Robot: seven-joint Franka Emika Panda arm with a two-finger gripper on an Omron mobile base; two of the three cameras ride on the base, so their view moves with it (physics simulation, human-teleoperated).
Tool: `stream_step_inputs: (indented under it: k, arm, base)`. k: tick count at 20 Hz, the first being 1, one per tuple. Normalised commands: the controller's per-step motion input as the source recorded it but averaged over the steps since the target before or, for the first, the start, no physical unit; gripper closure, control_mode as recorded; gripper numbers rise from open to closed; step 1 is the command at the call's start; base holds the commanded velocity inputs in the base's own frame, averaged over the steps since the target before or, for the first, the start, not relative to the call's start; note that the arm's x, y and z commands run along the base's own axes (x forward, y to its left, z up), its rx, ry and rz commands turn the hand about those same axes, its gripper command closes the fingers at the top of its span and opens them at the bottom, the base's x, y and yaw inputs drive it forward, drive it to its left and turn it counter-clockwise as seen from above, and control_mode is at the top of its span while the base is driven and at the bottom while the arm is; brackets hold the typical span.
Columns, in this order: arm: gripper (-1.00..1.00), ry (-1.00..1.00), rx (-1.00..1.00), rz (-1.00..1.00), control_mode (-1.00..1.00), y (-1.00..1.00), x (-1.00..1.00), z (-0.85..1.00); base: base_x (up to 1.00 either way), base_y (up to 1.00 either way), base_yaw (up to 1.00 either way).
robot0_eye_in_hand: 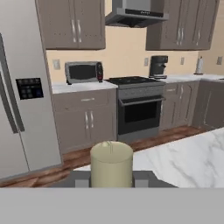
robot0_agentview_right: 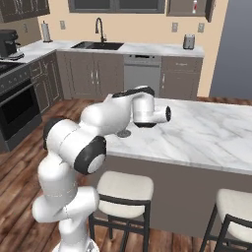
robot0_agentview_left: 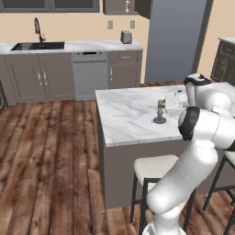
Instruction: Get the candle and the liquor from the cabinet and move them to the dining counter.
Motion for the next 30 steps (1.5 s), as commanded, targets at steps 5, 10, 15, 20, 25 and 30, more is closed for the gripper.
stream_step_inputs:
  k: [5, 10, 15, 20, 25, 30]
  arm:
    - [1.00, 0.00, 0.00, 0.16, -1.00, 0.00, 0.61, -0.41]
    - [1.00, 0.00, 0.00, 0.07, -1.00, -0.03, 0.32, -0.34]
    - [1.00, 0.00, 0.00, 0.02, -1.00, -0.02, 0.35, -0.42]
    - [1.00, 0.00, 0.00, 0.00, -1.00, 0.00, 0.46, -0.40]
    - [1.00, 0.00, 0.00, 0.00, -1.00, 0.01, 0.45, -0.28]
    - [1.00, 0.00, 0.02, -0.05, -1.00, 0.05, 0.37, -0.20]
  base:
    - [0.00, 0.00, 0.00]
    - [0.00, 0.00, 0.00]
    - [0.00, 0.00, 0.00]
    - [0.00, 0.00, 0.00]
    - [0.00, 0.00, 0.00]
    - [0.00, 0.00, 0.00]
